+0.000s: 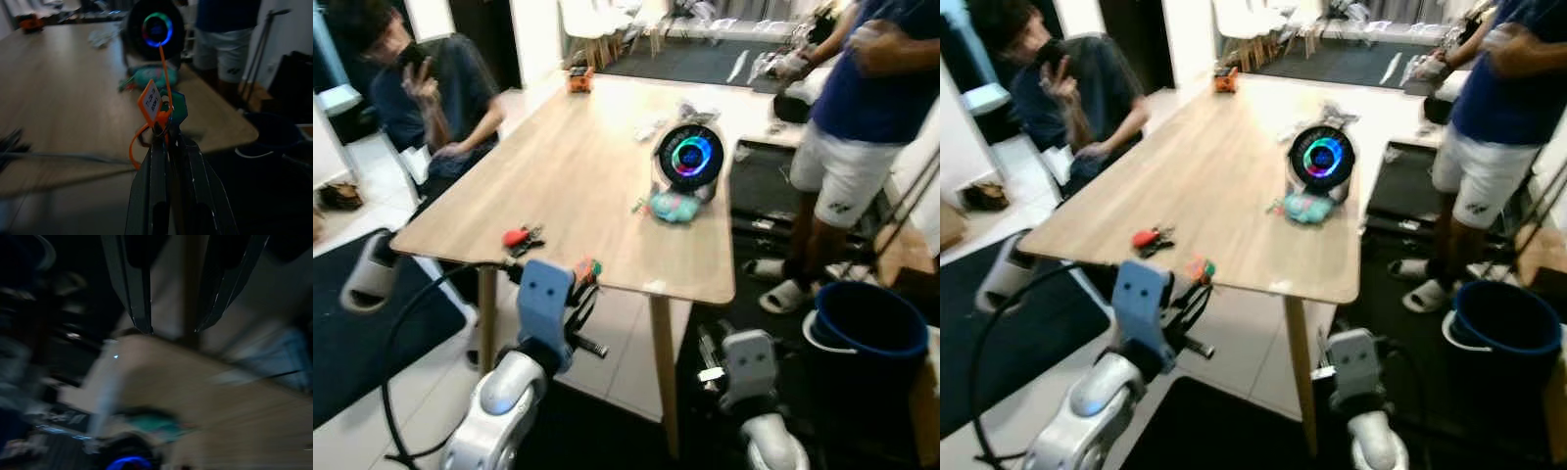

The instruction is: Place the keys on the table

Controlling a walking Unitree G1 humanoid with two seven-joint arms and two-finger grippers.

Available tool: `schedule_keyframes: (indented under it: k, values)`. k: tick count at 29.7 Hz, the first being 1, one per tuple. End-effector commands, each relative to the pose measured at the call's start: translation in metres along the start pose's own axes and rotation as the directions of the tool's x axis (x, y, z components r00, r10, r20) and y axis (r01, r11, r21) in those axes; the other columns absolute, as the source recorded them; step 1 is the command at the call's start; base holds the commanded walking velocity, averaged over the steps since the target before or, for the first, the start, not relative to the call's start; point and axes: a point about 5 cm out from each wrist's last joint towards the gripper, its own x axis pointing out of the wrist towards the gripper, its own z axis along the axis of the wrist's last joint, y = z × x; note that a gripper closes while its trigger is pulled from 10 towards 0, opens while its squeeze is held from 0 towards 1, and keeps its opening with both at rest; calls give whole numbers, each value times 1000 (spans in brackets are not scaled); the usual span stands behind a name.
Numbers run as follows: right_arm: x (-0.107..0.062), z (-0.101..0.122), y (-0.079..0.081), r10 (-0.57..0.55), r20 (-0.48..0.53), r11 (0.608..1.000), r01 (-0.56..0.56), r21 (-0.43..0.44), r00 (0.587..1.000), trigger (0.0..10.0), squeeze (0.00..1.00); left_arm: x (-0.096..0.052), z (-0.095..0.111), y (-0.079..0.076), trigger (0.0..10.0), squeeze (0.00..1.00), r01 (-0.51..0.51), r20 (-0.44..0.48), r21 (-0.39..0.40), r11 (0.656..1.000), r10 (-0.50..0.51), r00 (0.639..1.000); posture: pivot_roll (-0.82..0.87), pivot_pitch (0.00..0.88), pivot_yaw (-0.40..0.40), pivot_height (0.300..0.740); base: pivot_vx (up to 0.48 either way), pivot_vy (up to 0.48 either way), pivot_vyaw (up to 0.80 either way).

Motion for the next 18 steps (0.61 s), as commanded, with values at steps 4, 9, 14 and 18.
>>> schedule_keyframes:
  k: [4, 9, 14, 18]
  values:
    - [-3, -4, 8, 17, -27, 1000, -16, 22, 999, 10000, 0, 1, 3, -2, 10000, 0, 2, 0, -15, 1000, -2, 1000, 142, 148, 41, 740, 315, 0, -408]
    - [-3, -3, 8, 17, -28, 1000, -16, 22, 999, 10000, 0, 3, 5, -4, 10000, 0, 1, 4, -19, 1000, -1, 1000, 141, 148, 38, 740, 312, 0, 0]
    - [-2, -3, 8, 22, -30, 1000, -22, 16, 999, 10000, 0, 5, 9, -5, 10000, 0, -9, 11, -29, 1000, 9, 1000, 142, 148, 35, 740, 311, 0, 0]
    - [-2, -3, 10, 27, -30, 1000, -26, 15, 999, 10000, 0, 7, 12, -4, 10000, 0, -24, 20, -45, 999, 25, 1000, 143, 149, 35, 740, 311, 0, 0]
